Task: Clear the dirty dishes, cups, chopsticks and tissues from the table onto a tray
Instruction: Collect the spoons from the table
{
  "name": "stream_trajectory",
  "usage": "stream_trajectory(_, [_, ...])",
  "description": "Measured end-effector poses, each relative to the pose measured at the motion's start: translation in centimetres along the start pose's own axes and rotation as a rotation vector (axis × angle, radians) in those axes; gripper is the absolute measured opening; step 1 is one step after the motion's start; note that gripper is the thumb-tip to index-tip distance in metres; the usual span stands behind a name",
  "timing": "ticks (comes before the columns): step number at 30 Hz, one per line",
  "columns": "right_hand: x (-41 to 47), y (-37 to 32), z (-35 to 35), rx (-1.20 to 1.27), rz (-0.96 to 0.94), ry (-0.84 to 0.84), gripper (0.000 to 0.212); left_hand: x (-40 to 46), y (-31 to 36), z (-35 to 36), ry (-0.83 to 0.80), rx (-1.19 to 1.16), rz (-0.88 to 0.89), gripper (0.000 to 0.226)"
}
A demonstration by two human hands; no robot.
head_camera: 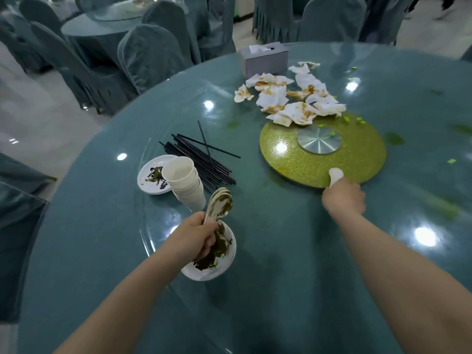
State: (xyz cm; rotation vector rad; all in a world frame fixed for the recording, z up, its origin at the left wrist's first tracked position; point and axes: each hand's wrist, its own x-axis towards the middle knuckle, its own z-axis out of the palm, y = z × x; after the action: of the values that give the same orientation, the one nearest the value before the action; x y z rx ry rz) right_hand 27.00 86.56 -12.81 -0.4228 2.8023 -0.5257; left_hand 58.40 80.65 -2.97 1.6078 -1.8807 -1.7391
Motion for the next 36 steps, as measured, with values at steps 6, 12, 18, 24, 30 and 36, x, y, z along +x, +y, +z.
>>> stream_trajectory(6, [-2.9,3.6,-1.2,-0.076,-0.071,-0.099,0.023,-0.9,0.8,1.1,-0.02,-0.068,-0.008,0.015])
stream_trajectory(12, [-8.0,7.7,-3.2,0.052,-0.086,-0.103,0.009,-4.7,2.4,1.0,-0.045,0.003,0.113,0.021])
stream_trajectory(18, [-14.3,8.4,-7.7,0.193,-0.104,-0.051,0.01,-10.6,3.5,-0.9,-0.052,-0.027,0.26,0.027])
stream_trajectory(24, [-23.7,6.7,-13.9,0.439,-0.218,0.063,0.004,-18.8,2.6,-3.2,-0.077,-0.031,0.44,0.033])
stream_trajectory(30, [-36.3,5.5,-18.0,0.765,-0.347,0.011,0.013,-28.6,-1.1,-6.4,-0.02,-0.041,0.54,0.034])
stream_trajectory(36, [-51.5,7.6,-18.3,0.997,-0.392,-0.113,0.013,-38.0,-8.5,-8.2,0.027,-0.042,0.587,0.036])
